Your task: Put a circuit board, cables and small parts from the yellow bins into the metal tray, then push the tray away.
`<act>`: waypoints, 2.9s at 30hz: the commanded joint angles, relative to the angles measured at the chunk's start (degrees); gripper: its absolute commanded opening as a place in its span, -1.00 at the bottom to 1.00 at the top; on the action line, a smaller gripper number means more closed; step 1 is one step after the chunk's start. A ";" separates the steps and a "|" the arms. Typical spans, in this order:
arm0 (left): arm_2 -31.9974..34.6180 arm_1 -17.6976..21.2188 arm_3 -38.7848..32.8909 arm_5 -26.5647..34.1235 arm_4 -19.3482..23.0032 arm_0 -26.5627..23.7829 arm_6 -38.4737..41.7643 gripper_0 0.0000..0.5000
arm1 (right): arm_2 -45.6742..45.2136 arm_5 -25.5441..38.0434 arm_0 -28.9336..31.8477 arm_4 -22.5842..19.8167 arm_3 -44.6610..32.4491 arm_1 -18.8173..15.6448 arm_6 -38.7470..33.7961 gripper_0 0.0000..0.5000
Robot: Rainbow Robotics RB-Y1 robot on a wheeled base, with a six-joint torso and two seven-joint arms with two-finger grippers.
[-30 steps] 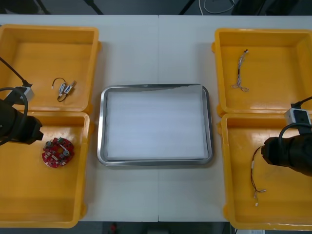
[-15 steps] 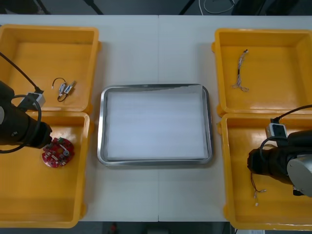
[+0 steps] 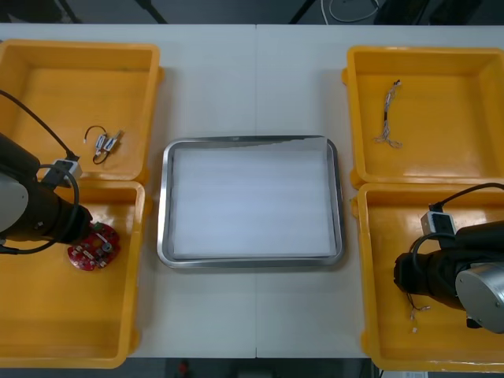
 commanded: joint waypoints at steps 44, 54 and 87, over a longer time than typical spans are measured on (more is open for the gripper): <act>3.61 2.57 -2.85 2.28 2.34 0.81 -2.28 -1.00 | -16.48 26.80 -7.55 -13.11 -20.68 0.53 -3.01 -1.00; 13.01 2.39 -10.76 12.56 5.07 0.28 -1.48 -1.00 | -25.19 26.80 -13.79 -23.48 -22.00 -2.99 -2.49 -1.00; -7.91 -5.69 -23.07 20.56 7.79 -23.01 27.61 -1.00 | -18.42 26.80 -18.63 -38.95 -21.74 -20.65 -0.64 -1.00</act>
